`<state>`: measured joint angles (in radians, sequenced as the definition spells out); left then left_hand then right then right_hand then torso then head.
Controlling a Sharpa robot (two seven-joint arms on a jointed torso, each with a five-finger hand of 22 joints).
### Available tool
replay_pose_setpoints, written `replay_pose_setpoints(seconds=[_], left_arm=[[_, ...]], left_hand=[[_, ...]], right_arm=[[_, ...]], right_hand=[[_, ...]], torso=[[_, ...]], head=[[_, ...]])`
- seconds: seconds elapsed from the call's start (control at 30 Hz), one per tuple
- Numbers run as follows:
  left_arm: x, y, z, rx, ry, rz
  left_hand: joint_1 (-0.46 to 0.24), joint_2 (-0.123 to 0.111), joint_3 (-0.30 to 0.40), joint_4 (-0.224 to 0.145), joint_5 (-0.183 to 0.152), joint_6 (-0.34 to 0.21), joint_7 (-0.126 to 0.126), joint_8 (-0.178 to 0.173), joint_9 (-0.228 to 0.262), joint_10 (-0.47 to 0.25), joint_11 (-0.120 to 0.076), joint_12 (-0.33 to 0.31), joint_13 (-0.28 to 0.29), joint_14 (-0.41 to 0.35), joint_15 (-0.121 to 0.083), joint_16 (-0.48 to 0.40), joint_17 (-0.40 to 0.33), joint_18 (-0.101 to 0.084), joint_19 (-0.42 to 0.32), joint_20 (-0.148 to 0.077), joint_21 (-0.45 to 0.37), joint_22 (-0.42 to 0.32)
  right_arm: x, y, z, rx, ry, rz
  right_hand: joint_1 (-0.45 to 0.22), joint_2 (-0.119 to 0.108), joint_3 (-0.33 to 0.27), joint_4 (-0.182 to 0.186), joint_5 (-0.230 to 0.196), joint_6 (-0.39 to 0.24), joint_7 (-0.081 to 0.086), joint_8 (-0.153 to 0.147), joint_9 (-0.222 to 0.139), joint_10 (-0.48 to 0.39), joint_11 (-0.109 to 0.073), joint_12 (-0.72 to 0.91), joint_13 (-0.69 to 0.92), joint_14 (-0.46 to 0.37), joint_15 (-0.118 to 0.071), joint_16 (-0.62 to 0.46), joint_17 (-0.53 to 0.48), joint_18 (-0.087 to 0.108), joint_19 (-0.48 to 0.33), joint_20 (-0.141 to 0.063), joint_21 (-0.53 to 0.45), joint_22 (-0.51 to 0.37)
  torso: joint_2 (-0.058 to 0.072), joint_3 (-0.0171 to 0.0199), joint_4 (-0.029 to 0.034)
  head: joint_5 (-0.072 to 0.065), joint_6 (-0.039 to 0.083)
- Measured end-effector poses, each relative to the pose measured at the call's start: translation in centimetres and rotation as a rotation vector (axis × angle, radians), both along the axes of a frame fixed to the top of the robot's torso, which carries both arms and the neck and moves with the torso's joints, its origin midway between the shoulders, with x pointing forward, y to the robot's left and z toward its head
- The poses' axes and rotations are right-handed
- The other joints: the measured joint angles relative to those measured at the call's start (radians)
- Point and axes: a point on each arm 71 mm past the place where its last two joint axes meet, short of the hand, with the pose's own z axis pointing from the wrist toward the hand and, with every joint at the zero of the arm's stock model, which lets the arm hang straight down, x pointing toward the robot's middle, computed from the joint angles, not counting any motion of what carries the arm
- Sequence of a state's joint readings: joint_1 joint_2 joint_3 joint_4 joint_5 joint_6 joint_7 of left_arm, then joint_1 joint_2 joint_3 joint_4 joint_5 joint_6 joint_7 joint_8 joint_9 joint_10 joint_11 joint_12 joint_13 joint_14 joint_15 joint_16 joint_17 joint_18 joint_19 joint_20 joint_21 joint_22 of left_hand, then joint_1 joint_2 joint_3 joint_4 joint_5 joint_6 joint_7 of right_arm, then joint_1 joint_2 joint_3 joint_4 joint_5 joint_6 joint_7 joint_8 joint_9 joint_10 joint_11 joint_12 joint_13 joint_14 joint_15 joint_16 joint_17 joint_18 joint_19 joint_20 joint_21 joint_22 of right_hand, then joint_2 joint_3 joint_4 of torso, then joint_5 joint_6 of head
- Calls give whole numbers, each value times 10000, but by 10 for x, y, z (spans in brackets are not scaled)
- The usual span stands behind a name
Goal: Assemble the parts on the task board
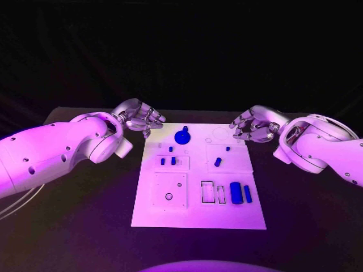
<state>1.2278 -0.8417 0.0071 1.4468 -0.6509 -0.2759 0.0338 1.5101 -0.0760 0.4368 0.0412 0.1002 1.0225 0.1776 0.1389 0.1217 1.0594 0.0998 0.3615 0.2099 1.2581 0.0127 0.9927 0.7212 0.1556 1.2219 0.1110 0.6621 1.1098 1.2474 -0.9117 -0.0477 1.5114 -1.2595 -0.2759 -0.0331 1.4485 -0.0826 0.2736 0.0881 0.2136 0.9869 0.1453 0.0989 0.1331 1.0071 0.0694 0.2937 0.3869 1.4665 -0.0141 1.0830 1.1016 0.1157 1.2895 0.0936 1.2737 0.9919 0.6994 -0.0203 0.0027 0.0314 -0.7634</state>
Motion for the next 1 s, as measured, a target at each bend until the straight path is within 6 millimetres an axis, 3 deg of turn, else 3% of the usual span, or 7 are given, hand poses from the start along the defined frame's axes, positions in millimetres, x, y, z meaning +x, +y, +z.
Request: replay_pose_setpoints(seconds=[0.1,0.33,0.5,0.7,1.0], left_arm=[[-8,-6,-1,-1698,283,22],[-20,-7,-11,-4790,1308,656],[-22,-5,-14,-5925,1734,1046],[-29,-8,-13,-6564,1952,1106],[-36,-18,-11,-6898,2092,834]], left_hand=[[-173,92,-61,113,0,0,0,77,-1,-107,1,164,77,-34,34,-84,-134,0,-36,36,-233,-138],[-884,64,-450,557,0,-203,-1,261,-1,-286,-35,494,235,-123,53,-170,-283,-3,-142,71,-697,-456],[-975,73,-669,605,0,-413,-35,380,-17,-249,-73,1018,487,313,13,781,935,-4,119,63,-261,-268],[-1014,112,-754,607,0,-528,7,503,-17,-391,-71,1358,673,326,0,954,1151,-4,130,52,-312,-318],[-1014,113,-807,606,0,-599,9,549,-16,-500,-35,1492,733,289,36,954,1036,-4,129,52,-580,-466]], right_arm=[[-1,0,-6,-814,-176,112],[-4,11,-17,-2384,-658,429],[-6,18,-26,-3126,-835,584],[-6,23,-33,-3686,-875,669],[-6,33,-40,-3849,-797,831]], right_hand=[[84,-28,260,-46,-261,-24,-14,-25,-6,51,52,-227,-424,0,0,0,-14,1,145,48,164,259],[193,-137,1024,-255,-882,303,-84,-25,6,98,97,-619,-1293,0,-1,0,-152,1,145,48,164,268],[95,-235,1353,-287,-1116,513,-116,-66,19,144,69,-816,-1770,0,-1,1,-189,1,144,48,164,267],[46,-283,1482,-297,-1172,616,-147,-87,28,235,51,-889,-2052,0,-1,1,-223,1,144,48,164,267],[-75,-268,1600,-261,-1326,621,-151,-163,26,305,50,-1004,-2305,0,-1,1,-274,0,139,-27,164,197]], torso=[[-8,-12,7],[-21,-32,28],[-19,-37,42],[1,-34,28],[28,-48,1]], head=[[-163,61],[-549,207],[-775,312],[-893,378],[-879,336]])
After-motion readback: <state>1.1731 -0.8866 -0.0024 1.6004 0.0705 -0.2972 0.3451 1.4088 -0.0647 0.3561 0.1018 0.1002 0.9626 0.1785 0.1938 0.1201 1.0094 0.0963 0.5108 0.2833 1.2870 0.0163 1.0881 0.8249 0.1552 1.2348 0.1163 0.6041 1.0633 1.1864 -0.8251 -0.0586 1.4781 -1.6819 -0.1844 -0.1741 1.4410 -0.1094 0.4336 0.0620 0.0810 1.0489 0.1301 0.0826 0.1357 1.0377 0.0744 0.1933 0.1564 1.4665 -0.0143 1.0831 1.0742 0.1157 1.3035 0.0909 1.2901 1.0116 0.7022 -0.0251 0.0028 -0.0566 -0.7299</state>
